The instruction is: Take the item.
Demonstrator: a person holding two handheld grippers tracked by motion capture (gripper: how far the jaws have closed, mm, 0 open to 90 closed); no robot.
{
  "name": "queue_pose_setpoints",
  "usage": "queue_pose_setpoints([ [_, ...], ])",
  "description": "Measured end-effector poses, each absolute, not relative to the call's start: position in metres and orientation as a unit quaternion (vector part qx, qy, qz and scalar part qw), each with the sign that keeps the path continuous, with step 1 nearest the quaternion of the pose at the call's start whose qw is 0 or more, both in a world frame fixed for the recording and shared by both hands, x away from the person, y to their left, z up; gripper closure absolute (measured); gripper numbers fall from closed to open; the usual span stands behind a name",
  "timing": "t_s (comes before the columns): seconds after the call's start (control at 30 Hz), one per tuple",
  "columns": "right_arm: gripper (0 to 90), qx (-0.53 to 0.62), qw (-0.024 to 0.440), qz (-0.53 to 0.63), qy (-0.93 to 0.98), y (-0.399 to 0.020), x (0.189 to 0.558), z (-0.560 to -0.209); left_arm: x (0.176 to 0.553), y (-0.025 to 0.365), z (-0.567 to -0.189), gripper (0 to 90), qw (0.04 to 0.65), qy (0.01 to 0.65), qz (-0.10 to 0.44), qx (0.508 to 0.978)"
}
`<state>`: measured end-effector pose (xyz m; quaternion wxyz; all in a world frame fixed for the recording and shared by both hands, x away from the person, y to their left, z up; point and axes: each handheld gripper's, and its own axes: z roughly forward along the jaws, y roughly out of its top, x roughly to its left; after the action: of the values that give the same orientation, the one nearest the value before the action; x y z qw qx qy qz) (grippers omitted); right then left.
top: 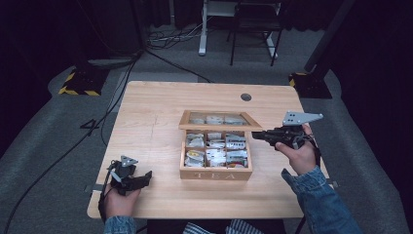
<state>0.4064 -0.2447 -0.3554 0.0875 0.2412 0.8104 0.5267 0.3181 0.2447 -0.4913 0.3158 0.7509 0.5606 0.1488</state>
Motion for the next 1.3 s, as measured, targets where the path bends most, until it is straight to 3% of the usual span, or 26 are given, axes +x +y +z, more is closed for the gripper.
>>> queue_pose_setpoints([
  [0.23, 90.0, 0.233, 0.084, 0.532, 0.810, -0.247, 0.411, -0.353, 0.300, 0.250, -0.473, 34.4, 0.365, 0.533, 0.135, 0.752],
  [0.37, 90.0, 0.231, 0.085, 0.535, 0.808, -0.247, 0.411, -0.351, 0.298, 0.240, -0.460, 37.3, 0.359, 0.495, 0.120, 0.782],
  [0.53, 90.0, 0.232, 0.087, 0.532, 0.809, -0.247, 0.410, -0.351, 0.296, 0.235, -0.447, 41.1, 0.372, 0.480, 0.121, 0.786],
  [0.9, 90.0, 0.234, 0.085, 0.535, 0.808, -0.247, 0.410, -0.351, 0.296, 0.219, -0.418, 62.5, 0.448, 0.429, 0.089, 0.779],
  [1.17, 90.0, 0.234, 0.084, 0.536, 0.807, -0.247, 0.410, -0.351, 0.300, 0.181, -0.399, 84.4, 0.437, 0.379, 0.105, 0.809],
  [1.3, 90.0, 0.233, 0.084, 0.535, 0.807, -0.247, 0.410, -0.351, 0.301, 0.169, -0.392, 84.7, 0.437, 0.352, 0.110, 0.820],
])
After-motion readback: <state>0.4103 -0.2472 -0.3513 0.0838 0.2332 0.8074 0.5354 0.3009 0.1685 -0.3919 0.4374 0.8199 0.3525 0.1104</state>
